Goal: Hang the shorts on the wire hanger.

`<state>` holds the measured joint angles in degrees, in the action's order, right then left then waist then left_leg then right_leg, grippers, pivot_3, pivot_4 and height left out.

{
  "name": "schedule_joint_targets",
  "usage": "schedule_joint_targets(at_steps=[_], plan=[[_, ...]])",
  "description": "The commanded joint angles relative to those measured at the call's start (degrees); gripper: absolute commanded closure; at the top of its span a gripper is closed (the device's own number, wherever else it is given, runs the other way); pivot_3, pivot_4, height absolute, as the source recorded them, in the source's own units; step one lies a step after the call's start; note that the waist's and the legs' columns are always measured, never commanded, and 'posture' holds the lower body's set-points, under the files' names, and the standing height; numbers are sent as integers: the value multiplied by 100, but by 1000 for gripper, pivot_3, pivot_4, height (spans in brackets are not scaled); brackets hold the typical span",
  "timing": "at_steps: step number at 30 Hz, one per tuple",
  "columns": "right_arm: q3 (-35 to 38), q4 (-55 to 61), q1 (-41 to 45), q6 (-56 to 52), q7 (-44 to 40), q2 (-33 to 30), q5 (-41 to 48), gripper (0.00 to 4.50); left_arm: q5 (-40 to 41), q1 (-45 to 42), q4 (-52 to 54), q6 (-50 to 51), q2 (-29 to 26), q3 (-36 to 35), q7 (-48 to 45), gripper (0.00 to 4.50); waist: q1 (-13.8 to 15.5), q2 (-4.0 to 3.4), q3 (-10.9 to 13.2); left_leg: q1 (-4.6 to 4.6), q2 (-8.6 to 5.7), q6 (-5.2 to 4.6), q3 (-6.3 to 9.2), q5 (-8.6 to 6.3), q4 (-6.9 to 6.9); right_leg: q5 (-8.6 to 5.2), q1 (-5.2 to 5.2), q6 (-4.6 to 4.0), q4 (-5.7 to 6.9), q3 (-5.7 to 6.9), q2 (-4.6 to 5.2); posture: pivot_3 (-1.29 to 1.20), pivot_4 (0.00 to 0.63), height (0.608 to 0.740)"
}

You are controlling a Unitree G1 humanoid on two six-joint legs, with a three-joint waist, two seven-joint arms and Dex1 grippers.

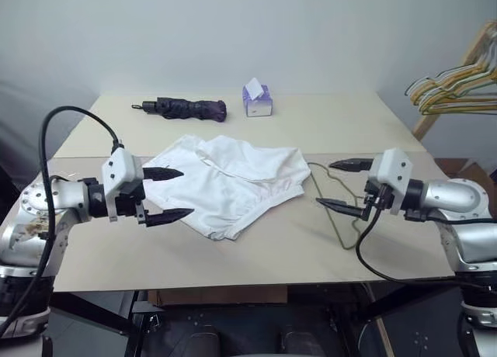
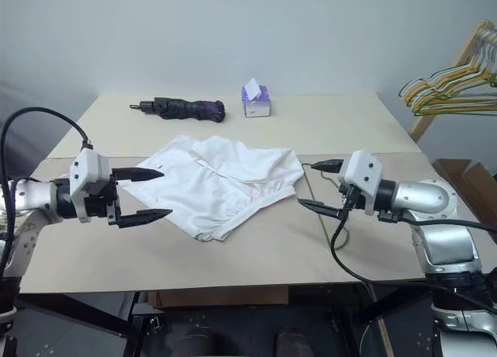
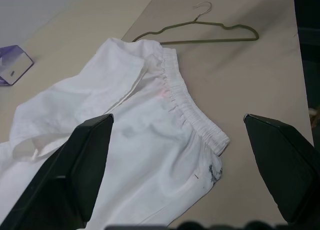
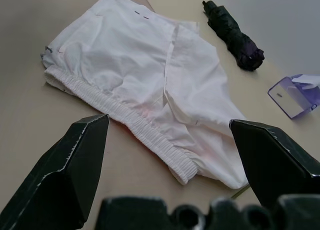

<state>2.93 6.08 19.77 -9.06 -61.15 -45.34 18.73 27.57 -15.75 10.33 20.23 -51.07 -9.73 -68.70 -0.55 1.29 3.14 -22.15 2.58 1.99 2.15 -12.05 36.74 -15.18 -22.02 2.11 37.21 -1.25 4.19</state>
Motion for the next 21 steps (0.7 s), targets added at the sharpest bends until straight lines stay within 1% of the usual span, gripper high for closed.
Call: schedule_joint_targets(at_steps=[1, 6, 10, 15, 16, 21], plan=[[76, 30, 197, 171, -12, -6, -1, 22, 107, -41, 95, -71, -59, -175, 6, 0, 5, 0, 0, 0, 0, 0, 0, 0, 0, 0, -1, 0, 0, 0, 0, 69, 3, 740], [-186, 229, 167, 265, 164, 142, -273, 22, 183, -45, 106, -7, -110, -150, -85, 0, 8, 0, 0, 0, 1, 0, -1, 0, 0, 0, -1, 1, 0, 0, -2, 64, 1, 740], [-861, 514, 311, 177, 542, 445, -999, 22, 180, -94, 37, -45, -76, -100, -103, 0, -25, -1, -1, 1, 5, 0, -5, 0, 0, 0, -9, 0, 7, -9, -8, 54, 1, 740], [-2174, 762, 703, -616, 1123, 1338, -2015, 22, 143, -137, -45, -116, -80, -48, -192, 0, -35, 0, -1, 3, 12, 0, -16, 0, 0, 0, -22, 0, 24, -28, -21, 52, 0, 740], [-2359, 786, 759, -783, 1164, 1451, -2166, 22, 133, -142, -58, -127, -85, -44, -206, 0, -29, 0, -1, 3, 13, 0, -17, 0, 0, 0, -24, -1, 27, -30, -23, 55, 0, 740], [-3386, 687, 1198, -1962, 1499, 2413, -2840, 22, 92, -103, -136, -169, -152, -114, -250, 0, -19, 2, -2, 0, 13, 0, -22, 0, 0, 10, -31, -17, 32, -35, -23, 65, 5, 740]])
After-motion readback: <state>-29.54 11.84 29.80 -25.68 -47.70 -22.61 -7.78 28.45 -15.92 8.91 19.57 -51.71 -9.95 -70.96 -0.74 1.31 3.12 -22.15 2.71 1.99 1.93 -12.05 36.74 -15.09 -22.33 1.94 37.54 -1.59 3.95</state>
